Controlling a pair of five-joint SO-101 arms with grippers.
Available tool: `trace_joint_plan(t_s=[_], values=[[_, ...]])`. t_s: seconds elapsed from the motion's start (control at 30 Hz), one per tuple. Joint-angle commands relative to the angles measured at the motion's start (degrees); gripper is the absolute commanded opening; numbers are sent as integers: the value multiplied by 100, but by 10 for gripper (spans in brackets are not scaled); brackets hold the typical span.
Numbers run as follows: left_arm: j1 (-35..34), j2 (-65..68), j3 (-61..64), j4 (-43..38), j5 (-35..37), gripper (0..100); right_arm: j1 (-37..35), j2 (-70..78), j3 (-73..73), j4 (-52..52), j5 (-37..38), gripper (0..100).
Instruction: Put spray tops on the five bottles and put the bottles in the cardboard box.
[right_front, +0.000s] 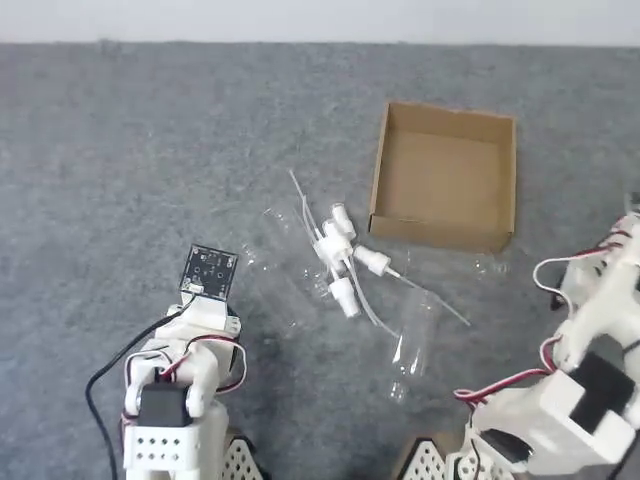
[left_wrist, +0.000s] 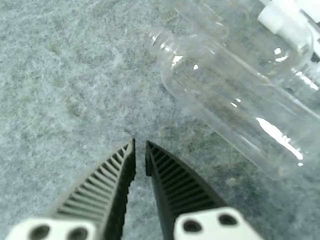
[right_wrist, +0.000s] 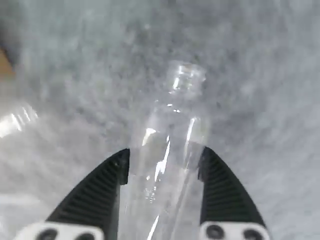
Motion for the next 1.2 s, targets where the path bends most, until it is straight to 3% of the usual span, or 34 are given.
trace_joint_plan(t_s=[0.0, 0.1, 0.2, 1.17], values=[[9, -105, -31, 26, -18, 25, 312, 13, -9, -75, 2971, 87], [9, -105, -31, 26, -18, 25, 400, 13, -9, -66, 4308, 87], [-9, -105, -31, 26, -18, 25, 435, 13, -9, -48, 4985, 87], [-18, -105, -31, 26, -18, 25, 409, -40, -35, -75, 4976, 91]])
